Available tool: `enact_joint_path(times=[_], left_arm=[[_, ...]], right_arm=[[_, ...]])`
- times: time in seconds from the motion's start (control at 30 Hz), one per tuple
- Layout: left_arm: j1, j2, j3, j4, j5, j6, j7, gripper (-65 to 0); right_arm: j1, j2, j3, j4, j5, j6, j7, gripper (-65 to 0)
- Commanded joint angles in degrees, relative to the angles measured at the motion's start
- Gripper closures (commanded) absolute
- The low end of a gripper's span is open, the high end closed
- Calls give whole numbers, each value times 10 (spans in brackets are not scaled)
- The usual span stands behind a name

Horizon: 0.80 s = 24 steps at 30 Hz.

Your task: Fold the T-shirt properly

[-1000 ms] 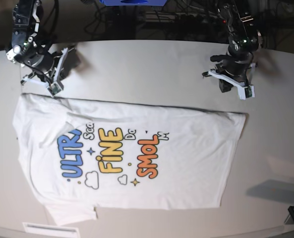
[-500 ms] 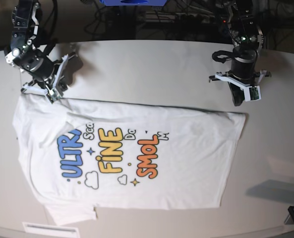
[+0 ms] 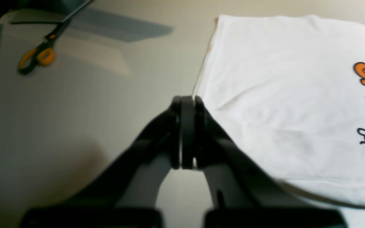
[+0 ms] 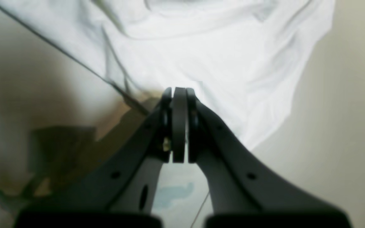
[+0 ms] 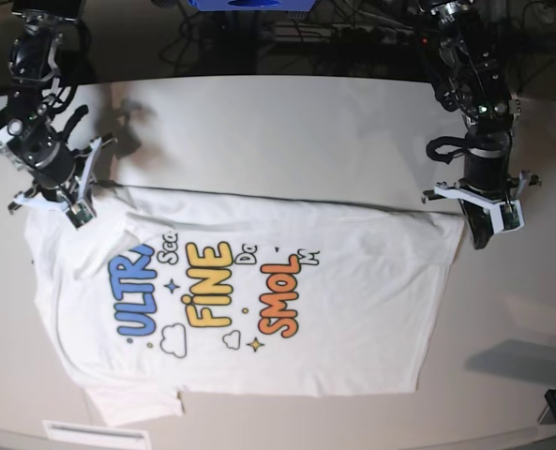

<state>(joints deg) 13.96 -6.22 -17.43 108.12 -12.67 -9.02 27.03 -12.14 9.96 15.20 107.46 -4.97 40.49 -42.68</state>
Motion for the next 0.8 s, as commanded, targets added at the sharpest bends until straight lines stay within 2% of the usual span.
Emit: enact_joint_path(times=[0.0,0.3,0.37,0.53,0.77], left_arm=[[-1,-14,1,-3,0,3,-11,0],[-17,-45,1,-102,0,3,-19,0],[-18,-52,2,-112,0,3,-49,0],[-22,-81,46,-165,1,3,-108,0],[-36,-84,56,-238,1,3,-114,0]], right_arm=[[9,6,-5,3,-7,-5,11,-1],[44,7,-15,-97,-19,-5,82,0],[48,7,-14,-113,-19,-5,97,0],[56,7,-12,-143,-19,-5,100,0],[54,6,-11,-150,-19,-5,99,0]])
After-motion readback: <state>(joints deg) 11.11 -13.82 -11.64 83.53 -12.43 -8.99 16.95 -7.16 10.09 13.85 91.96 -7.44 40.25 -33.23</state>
